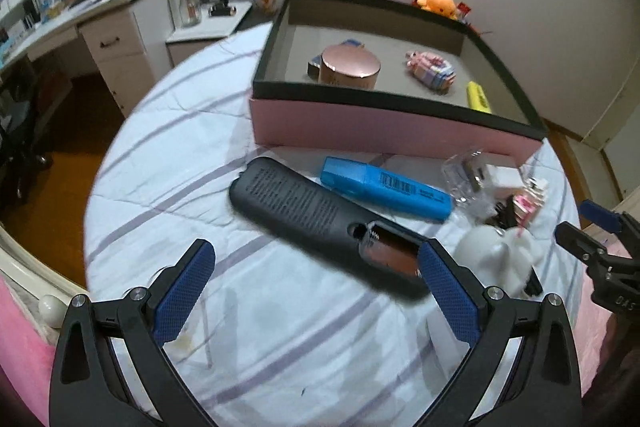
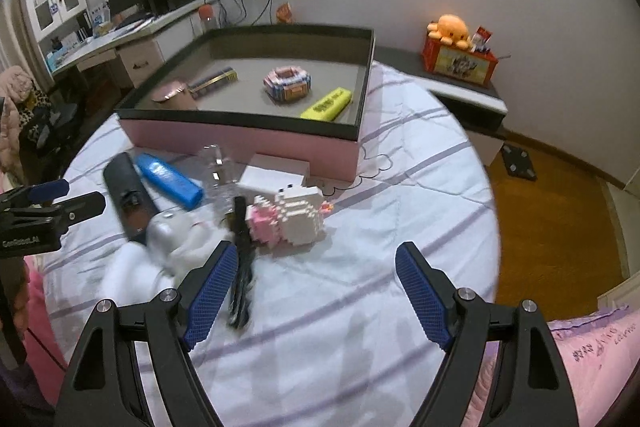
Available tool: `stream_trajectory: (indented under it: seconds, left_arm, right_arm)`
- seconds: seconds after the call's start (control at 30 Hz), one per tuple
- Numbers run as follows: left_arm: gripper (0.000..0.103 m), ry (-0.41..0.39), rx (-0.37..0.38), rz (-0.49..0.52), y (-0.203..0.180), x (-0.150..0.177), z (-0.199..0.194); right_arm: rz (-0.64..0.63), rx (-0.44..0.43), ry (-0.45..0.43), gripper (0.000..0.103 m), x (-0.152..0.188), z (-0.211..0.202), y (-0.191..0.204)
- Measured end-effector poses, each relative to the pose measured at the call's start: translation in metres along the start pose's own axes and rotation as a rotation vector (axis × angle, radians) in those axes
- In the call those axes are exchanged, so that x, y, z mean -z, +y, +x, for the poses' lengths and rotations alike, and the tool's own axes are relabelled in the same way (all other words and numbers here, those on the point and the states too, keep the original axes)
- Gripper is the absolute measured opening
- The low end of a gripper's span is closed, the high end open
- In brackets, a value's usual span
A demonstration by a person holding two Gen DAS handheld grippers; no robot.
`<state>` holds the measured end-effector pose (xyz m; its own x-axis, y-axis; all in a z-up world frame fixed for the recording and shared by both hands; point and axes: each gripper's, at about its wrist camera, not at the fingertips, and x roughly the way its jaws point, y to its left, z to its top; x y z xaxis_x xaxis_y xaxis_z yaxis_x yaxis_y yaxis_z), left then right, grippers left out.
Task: Organize rigid objects
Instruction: 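Grasp the black TV remote with the left gripper while the right grasps the white block figure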
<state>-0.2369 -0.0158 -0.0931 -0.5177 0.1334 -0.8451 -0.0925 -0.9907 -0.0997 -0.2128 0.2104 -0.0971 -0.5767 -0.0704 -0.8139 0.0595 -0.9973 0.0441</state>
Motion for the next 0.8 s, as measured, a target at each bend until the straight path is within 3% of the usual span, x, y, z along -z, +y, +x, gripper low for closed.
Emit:
stream_trajectory:
  seconds: [0.23, 0.5, 0.57, 0.6, 0.63, 0.7, 0.73, 0.77, 0.8]
  left_arm:
    - [0.102, 0.062, -0.020, -0.034, -0.002, -0.012, 0.035]
    - [0.103, 0.055, 0.000, -0.040, -0.002, -0.012, 0.050]
    - [0.103, 0.032, 0.000, -0.022, -0.004, -0.008, 0.049]
    - [0.102, 0.022, 0.008, -0.009, -0.005, -0.007, 0.048]
    - [0.094, 0.011, 0.021, -0.001, -0.004, -0.006, 0.047]
    - [0.064, -0.019, 0.063, 0.005, -0.001, -0.003, 0.037]
    - [0.042, -0.011, 0.125, -0.005, 0.002, -0.003, 0.034]
    - [0.033, 0.023, 0.203, -0.020, 0.005, -0.003, 0.033]
    - [0.033, 0.039, 0.227, -0.014, 0.005, -0.002, 0.032]
  right_arm:
    - [0.004, -0.042, 0.050, 0.083, -0.012, 0.035, -0.006]
    - [-0.028, -0.125, 0.050, 0.085, -0.013, 0.049, 0.001]
    - [-0.021, -0.151, 0.047, 0.080, -0.011, 0.047, 0.001]
    - [-0.017, -0.176, 0.047, 0.068, -0.011, 0.047, 0.000]
    - [-0.013, -0.209, 0.050, 0.048, -0.011, 0.046, 0.001]
    - [-0.016, -0.207, 0.050, 0.044, -0.012, 0.044, 0.004]
    - [-0.024, -0.199, 0.046, 0.044, -0.011, 0.043, 0.006]
    - [-0.029, -0.195, 0.045, 0.044, -0.011, 0.043, 0.007]
    - [-0.027, -0.197, 0.046, 0.042, -0.011, 0.044, 0.008]
